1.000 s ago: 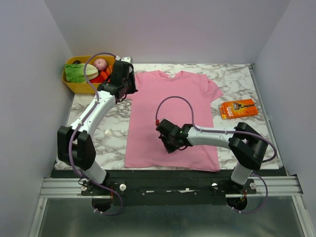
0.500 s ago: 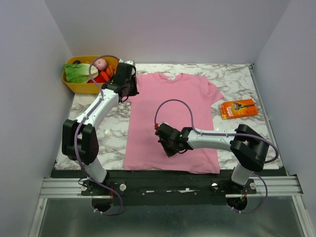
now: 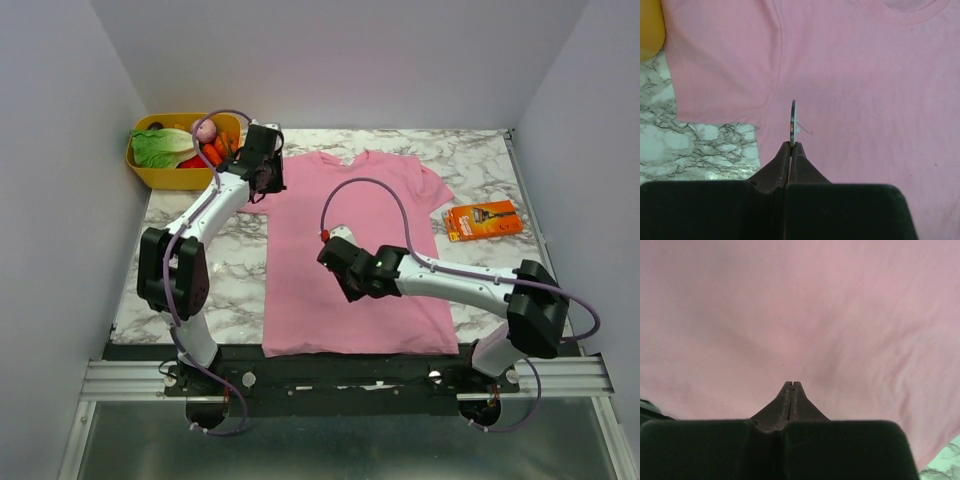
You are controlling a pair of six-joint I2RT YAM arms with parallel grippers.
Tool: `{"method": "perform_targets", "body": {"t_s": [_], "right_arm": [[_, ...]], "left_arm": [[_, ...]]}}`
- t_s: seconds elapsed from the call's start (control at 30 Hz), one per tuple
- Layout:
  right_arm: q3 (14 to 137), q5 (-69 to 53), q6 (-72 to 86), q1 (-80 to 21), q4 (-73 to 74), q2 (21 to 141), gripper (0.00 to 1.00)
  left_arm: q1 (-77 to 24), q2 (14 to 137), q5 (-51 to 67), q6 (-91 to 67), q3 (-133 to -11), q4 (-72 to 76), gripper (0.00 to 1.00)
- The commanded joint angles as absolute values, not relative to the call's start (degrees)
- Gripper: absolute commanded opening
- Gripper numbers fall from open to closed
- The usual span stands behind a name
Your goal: Pin the brooch onto the clothing
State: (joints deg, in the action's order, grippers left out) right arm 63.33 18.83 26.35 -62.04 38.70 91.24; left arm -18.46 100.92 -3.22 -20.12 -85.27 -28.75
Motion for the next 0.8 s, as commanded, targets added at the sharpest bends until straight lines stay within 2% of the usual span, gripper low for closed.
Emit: {"method": "perform_targets", "body": {"t_s": [0.0,0.23,0.43,0.77], "right_arm": [[66.8,22.59,24.0,-59.95,37.8,87.72,0.01],[64.17,11.79,20.48,-48.35,32.09,82.01,0.01],[58.81,0.63,19.25,-36.58,27.34,76.3,0.02],[51.86,-17.04,20.48,-22.94,20.31,73.3,0.02]], "left_arm": [[-20.56,103.79,-6.06,-18.63,-88.68,-30.5,0.0],[-24.96,110.56,-11.51,-17.32,-98.94,-36.72,0.0],[-29.0,119.26,-21.43,-15.3,-110.45,-45.24,0.0],[-32.25,129.46,-34.27,-13.36,-120.23,-51.94,0.0]]}}
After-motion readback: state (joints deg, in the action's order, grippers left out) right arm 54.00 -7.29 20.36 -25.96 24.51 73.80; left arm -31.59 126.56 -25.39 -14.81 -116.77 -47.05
